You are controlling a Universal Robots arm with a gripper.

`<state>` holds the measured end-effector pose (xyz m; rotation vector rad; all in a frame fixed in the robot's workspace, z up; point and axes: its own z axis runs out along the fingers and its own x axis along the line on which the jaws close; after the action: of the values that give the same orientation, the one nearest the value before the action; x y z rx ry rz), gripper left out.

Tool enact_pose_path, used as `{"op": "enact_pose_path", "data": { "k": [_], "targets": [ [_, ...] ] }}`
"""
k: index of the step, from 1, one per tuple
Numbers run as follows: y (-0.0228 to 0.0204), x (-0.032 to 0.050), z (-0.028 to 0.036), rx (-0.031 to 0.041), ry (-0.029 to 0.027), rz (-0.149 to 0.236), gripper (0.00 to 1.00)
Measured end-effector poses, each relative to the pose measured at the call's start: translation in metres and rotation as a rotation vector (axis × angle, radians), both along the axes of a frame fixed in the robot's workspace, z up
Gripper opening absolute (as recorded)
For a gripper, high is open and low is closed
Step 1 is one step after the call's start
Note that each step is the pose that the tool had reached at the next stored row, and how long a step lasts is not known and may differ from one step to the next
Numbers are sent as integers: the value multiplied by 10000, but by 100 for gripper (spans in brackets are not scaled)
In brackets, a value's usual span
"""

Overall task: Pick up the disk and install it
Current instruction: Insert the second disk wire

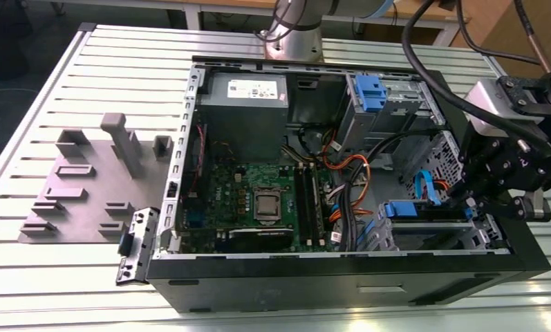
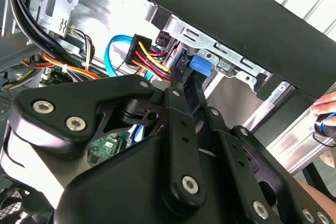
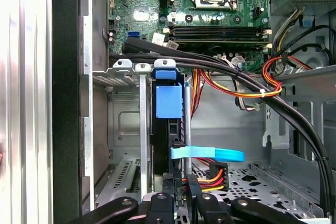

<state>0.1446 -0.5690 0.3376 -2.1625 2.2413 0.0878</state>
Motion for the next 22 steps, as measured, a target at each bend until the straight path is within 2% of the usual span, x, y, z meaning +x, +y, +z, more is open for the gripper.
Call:
{"op": "enact_pose_path", "data": {
  "k": [22],
  "targets": [
    [0, 0, -34, -8, -1, 0, 24]
  ]
}}
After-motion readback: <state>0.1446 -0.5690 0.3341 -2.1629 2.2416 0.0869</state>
